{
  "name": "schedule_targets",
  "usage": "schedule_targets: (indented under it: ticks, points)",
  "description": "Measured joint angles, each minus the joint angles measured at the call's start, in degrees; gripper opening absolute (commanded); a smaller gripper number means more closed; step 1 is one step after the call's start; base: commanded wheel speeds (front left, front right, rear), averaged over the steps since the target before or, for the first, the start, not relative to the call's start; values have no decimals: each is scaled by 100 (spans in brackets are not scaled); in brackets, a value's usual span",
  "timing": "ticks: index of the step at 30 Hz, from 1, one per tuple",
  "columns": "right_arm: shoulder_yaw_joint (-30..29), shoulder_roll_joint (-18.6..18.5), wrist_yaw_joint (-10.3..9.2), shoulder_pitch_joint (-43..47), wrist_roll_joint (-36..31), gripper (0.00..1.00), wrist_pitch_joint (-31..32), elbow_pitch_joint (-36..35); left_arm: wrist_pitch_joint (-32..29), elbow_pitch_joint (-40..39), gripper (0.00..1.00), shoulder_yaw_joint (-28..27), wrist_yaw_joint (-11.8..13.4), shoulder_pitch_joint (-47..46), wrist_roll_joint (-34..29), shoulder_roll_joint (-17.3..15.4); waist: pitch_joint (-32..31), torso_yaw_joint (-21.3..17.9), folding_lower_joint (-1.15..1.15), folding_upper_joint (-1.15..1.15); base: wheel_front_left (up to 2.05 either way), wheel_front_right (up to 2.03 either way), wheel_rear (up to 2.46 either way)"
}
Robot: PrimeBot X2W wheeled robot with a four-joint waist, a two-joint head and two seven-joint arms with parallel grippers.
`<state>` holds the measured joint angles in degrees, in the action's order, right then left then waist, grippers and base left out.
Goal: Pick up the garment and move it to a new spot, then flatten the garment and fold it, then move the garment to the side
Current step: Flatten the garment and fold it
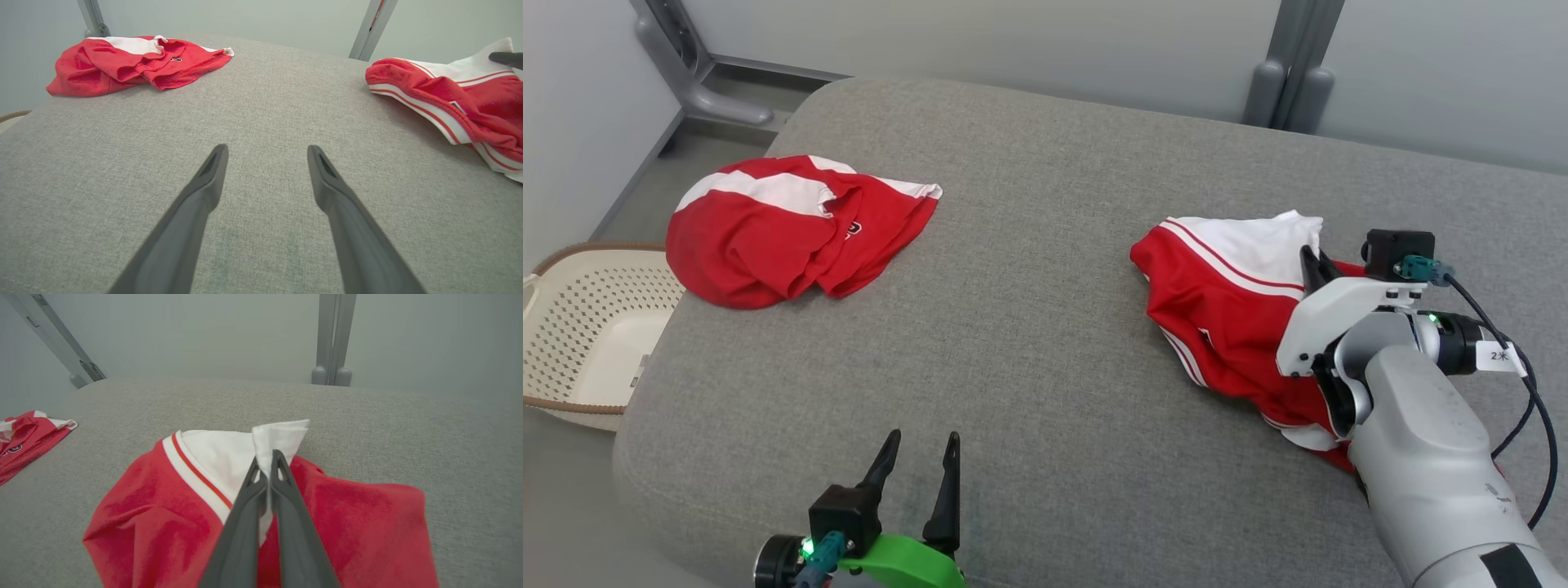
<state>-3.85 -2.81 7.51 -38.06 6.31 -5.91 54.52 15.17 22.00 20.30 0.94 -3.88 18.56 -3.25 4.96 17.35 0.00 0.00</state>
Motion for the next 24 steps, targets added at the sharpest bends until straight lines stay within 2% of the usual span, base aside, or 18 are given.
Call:
schedule_targets:
  ticks: [4,9,15,18,24]
  points:
    - [568,-5,0,-89,328,0,-280,-31,0,23,100,22,-26,4,-12,-5,-77,-27,0,0,0,0,0]
    - [1908,0,0,10,1004,0,-359,-539,-1,56,100,35,-40,16,-12,-27,-193,-77,0,0,0,0,0]
    - [3589,3,0,604,1412,0,34,-1384,0,45,100,47,-38,32,-12,-49,-278,-134,0,0,0,0,0]
    - [4106,9,1,875,1428,0,223,-1626,0,29,100,49,-33,34,-11,-55,-262,-139,0,0,0,0,0]
    - [4684,-1,0,1290,1470,0,397,-1926,0,-3,100,32,7,55,1,-64,-228,-203,0,0,0,0,0]
